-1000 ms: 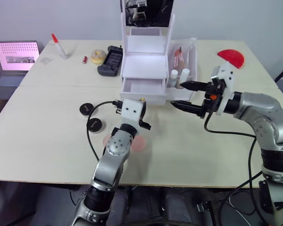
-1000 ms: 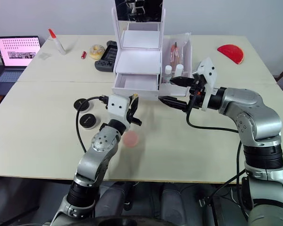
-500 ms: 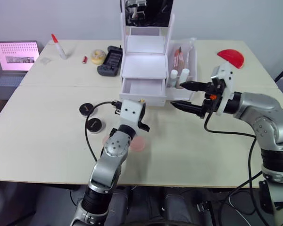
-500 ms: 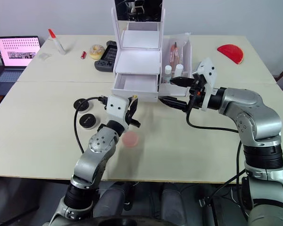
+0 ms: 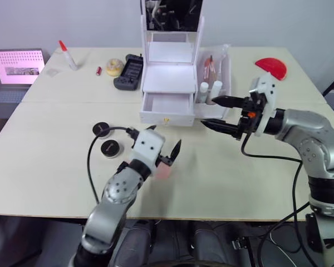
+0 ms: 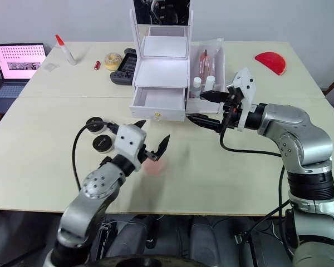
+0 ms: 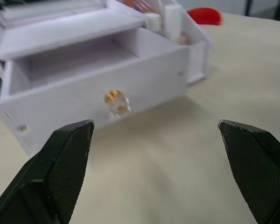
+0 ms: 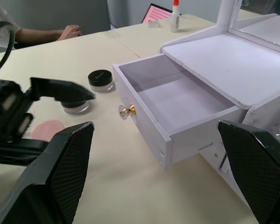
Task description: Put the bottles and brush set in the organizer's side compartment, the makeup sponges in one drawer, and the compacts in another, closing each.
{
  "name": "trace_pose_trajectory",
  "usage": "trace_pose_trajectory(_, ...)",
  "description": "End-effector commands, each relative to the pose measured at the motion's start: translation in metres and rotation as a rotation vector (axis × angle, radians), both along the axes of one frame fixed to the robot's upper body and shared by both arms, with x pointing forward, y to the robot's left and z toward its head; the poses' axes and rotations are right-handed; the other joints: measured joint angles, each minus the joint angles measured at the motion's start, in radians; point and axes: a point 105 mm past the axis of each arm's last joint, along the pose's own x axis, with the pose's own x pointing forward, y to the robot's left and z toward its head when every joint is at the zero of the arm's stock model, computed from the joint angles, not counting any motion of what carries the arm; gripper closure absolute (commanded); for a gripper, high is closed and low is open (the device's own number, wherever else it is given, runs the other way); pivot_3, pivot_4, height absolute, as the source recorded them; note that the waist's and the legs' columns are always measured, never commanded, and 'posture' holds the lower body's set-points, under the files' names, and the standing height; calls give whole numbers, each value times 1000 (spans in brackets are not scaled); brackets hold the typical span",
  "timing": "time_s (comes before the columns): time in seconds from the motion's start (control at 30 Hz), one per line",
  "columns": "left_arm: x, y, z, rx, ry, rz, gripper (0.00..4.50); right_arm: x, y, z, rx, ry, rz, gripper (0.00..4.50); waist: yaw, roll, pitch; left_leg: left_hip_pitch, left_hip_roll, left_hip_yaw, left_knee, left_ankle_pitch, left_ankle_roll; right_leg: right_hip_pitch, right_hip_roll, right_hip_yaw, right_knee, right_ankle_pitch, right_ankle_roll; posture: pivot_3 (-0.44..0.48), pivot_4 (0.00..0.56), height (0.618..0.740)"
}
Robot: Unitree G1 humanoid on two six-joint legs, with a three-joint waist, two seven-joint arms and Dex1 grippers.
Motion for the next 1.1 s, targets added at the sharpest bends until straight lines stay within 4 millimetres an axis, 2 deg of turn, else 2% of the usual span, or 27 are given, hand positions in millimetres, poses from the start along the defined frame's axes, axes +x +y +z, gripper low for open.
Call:
trace_pose_trajectory(0.03, -35, 22, 13, -60, 58, -183, 30, -10, -9, 7, -13, -31, -17, 0, -2, 0, 0, 0, 1, 0, 0, 0, 0, 0, 0, 0, 0, 0, 0, 0, 150, 738)
trace_pose_trajectory(0.13, -58, 53, 13, -53, 147, -289, 30, -18, -22, -2, -40, -1, -48, 0, 0, 1, 0, 0, 1, 0, -1, 0, 0, -1, 0, 0, 0, 0, -1, 0, 150, 738)
trace_pose_trajectory(0.2, -65, 84, 13, 7, 209, -316, 30, -23, -35, -6, -50, 9, -82, 0, 1, 1, 0, 0, 1, 0, -1, 0, 0, -1, 0, 0, 0, -1, -2, 0, 150, 738)
trace_pose_trajectory(0.33, -57, 164, 16, 86, 289, -178, 30, -34, -63, -6, -101, 0, -154, 0, 1, 3, 0, 1, 1, 3, 0, 0, 0, 0, -1, 0, 0, -1, -3, 0, 150, 738)
trace_pose_trajectory(0.5, -47, 246, 21, 152, 308, 13, 30, -51, -113, -7, -136, 25, -289, 0, 0, 2, 0, 1, 2, 8, -1, -3, 2, -1, -3, 2, -3, -2, -3, 0, 150, 738)
trace_pose_trajectory(0.6, -36, 281, 28, 179, 262, 105, 30, -64, -142, -9, -120, 46, -354, 0, 1, 2, 0, 1, 3, 10, -1, -4, 1, -2, -4, 2, -4, -2, -3, 0, 150, 738)
trace_pose_trajectory(0.8, -26, 312, 31, 212, 232, 149, 30, -87, -192, -26, -138, 118, -476, 0, -3, 2, 0, 1, 8, 16, -4, -5, 0, -5, -7, 1, -5, -1, -4, 0, 150, 738)
trace_pose_trajectory(1.1, -16, 318, 28, 211, 230, 141, 30, -94, -202, -31, -107, 106, -542, 0, -33, 2, 0, 2, 15, 18, -4, -8, -3, -7, -2, -1, -4, 2, -7, 0, 150, 738)
